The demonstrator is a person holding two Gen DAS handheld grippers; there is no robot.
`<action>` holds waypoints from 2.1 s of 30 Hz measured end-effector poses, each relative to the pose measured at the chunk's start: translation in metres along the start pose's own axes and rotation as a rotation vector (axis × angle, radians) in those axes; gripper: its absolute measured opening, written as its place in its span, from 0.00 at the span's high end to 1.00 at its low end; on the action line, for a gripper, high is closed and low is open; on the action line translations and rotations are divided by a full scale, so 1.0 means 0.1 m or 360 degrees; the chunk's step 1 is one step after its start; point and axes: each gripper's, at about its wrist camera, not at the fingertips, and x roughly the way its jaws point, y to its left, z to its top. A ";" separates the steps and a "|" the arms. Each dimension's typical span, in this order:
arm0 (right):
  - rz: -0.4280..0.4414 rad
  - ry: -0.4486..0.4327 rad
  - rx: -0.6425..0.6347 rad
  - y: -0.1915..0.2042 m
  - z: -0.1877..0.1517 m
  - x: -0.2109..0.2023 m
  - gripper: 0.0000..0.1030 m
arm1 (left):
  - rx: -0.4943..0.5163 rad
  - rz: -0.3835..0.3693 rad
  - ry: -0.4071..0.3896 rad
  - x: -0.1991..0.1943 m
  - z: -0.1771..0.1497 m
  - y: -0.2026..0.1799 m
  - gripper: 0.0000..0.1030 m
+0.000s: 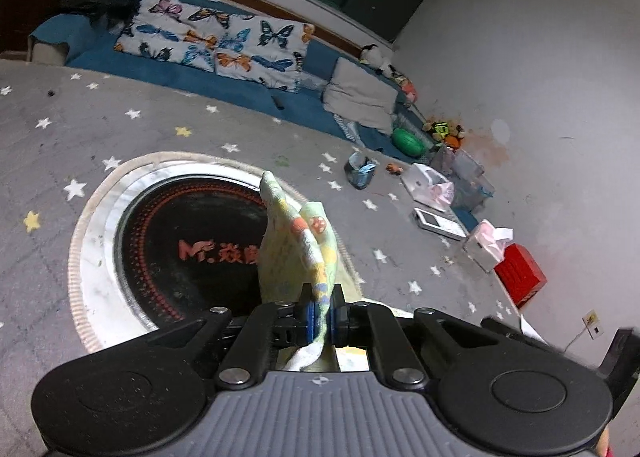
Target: Fold clothes
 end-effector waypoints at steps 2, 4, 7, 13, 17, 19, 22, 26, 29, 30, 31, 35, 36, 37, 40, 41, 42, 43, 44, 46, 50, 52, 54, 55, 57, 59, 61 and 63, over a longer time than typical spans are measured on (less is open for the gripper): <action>0.0019 0.0049 0.0035 -0.03 -0.10 0.10 0.77 | -0.0022 0.0022 0.0005 -0.01 0.00 0.07 0.93; 0.0036 0.0079 0.0078 -0.04 -0.19 0.22 0.63 | -0.0039 0.0039 0.0007 -0.02 0.01 0.13 0.93; 0.0051 0.0114 0.0119 -0.02 -0.28 0.38 0.60 | -0.0040 0.0052 0.0009 -0.03 0.01 0.19 0.93; 0.0041 0.0115 0.0165 0.06 -0.39 0.57 0.55 | -0.0034 0.0046 0.0018 0.00 0.03 0.20 0.93; 0.0064 0.0132 0.0141 0.19 -0.41 0.62 0.87 | -0.0010 0.0023 0.0016 0.02 0.07 0.13 0.93; 0.0063 0.0127 0.0137 0.22 -0.41 0.61 0.91 | 0.0002 0.0011 0.0016 0.03 0.09 0.09 0.93; 0.0071 0.0052 0.0133 0.22 -0.35 0.50 0.93 | 0.0020 -0.0006 0.0015 0.04 0.12 0.03 0.93; 0.0053 -0.0099 0.0042 0.27 -0.16 0.22 0.93 | 0.0044 -0.0029 0.0013 0.06 0.15 -0.04 0.93; 0.0008 -0.0185 -0.0001 0.25 0.02 0.03 0.93 | 0.0076 -0.0063 0.0011 0.14 0.20 -0.19 0.93; -0.0007 -0.0211 -0.0009 0.23 0.08 -0.03 0.93 | 0.0089 -0.0077 0.0011 0.17 0.22 -0.25 0.93; -0.0029 -0.0232 -0.0016 0.19 0.13 -0.07 0.93 | 0.0102 -0.0091 0.0010 0.21 0.24 -0.31 0.93; -0.0119 -0.0299 -0.0032 0.03 0.32 -0.21 0.93 | 0.0153 -0.0141 0.0011 0.36 0.30 -0.54 0.93; -0.0138 -0.0306 -0.0028 -0.02 0.36 -0.23 0.93 | 0.0163 -0.0145 0.0013 0.41 0.31 -0.59 0.93; -0.0158 -0.0310 -0.0026 -0.08 0.38 -0.25 0.93 | 0.0170 -0.0153 0.0021 0.46 0.32 -0.64 0.93; -0.0215 -0.0318 -0.0014 -0.23 0.43 -0.28 0.93 | 0.0166 -0.0178 0.0065 0.62 0.34 -0.77 0.93; -0.0231 -0.0312 -0.0007 -0.28 0.44 -0.27 0.93 | 0.0169 -0.0182 0.0086 0.68 0.34 -0.80 0.93; -0.0246 -0.0304 0.0000 -0.33 0.44 -0.26 0.93 | 0.0173 -0.0187 0.0107 0.73 0.33 -0.83 0.93; -0.0262 -0.0297 0.0008 -0.38 0.43 -0.25 0.93 | 0.0176 -0.0191 0.0128 0.79 0.33 -0.86 0.93; -0.0278 -0.0290 0.0015 -0.43 0.43 -0.24 0.93 | 0.0178 -0.0195 0.0150 0.84 0.32 -0.89 0.93; -0.0310 -0.0275 0.0030 -0.53 0.43 -0.22 0.93 | 0.0168 -0.0195 0.0206 0.96 0.28 -0.91 0.93; -0.0364 -0.0189 0.0062 -0.70 0.31 -0.06 0.93 | 0.0162 -0.0143 0.0318 1.20 0.14 -0.87 0.93; -0.0388 -0.0134 0.0081 -0.78 0.23 0.02 0.93 | 0.0153 -0.0080 0.0373 1.30 0.07 -0.80 0.92; -0.0432 -0.0071 0.0095 -0.86 0.15 0.12 0.93 | 0.0150 -0.0022 0.0410 1.37 0.01 -0.72 0.87; -0.0454 -0.0038 0.0102 -0.89 0.11 0.17 0.93 | 0.0142 0.0016 0.0422 1.38 0.00 -0.66 0.85; -0.0490 0.0010 0.0114 -0.96 0.05 0.24 0.91 | 0.0129 0.0093 0.0440 1.39 0.00 -0.57 0.80; -0.0516 0.0037 0.0122 -1.00 0.00 0.27 0.89 | 0.0150 0.0147 0.0426 1.38 0.02 -0.52 0.79; -0.0535 0.0026 0.0117 -0.99 0.00 0.26 0.84 | 0.0146 0.0191 0.0406 1.37 0.05 -0.48 0.74; -0.0541 0.0006 0.0096 -0.97 0.02 0.25 0.83 | 0.0137 0.0199 0.0386 1.35 0.10 -0.46 0.74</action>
